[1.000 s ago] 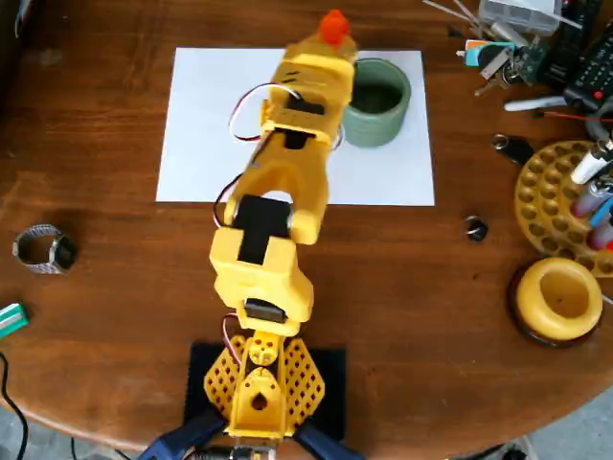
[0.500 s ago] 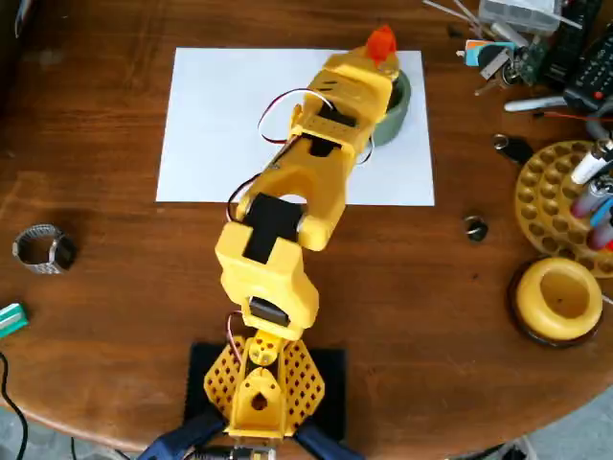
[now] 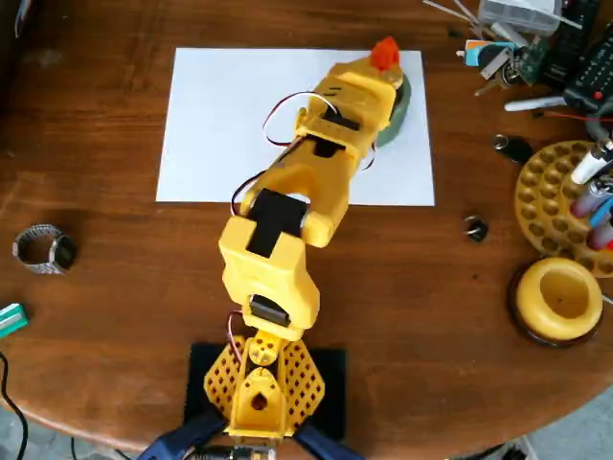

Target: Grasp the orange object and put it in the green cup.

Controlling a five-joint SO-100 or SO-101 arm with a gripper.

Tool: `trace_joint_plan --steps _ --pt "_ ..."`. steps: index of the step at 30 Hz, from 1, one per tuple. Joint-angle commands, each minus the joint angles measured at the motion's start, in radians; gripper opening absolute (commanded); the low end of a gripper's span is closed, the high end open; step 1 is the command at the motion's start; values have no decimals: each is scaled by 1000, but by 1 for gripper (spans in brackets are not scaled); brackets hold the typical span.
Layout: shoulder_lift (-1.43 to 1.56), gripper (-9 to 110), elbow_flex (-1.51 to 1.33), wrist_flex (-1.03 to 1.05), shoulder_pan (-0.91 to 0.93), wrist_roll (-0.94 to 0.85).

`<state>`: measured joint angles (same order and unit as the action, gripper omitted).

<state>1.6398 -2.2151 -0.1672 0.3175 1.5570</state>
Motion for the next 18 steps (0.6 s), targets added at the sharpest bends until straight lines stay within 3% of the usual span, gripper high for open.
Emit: trace_joint_plan --steps 1,18 --pt "25 19 2 -12 -15 -6" --pt "40 22 -12 -11 -31 -9"
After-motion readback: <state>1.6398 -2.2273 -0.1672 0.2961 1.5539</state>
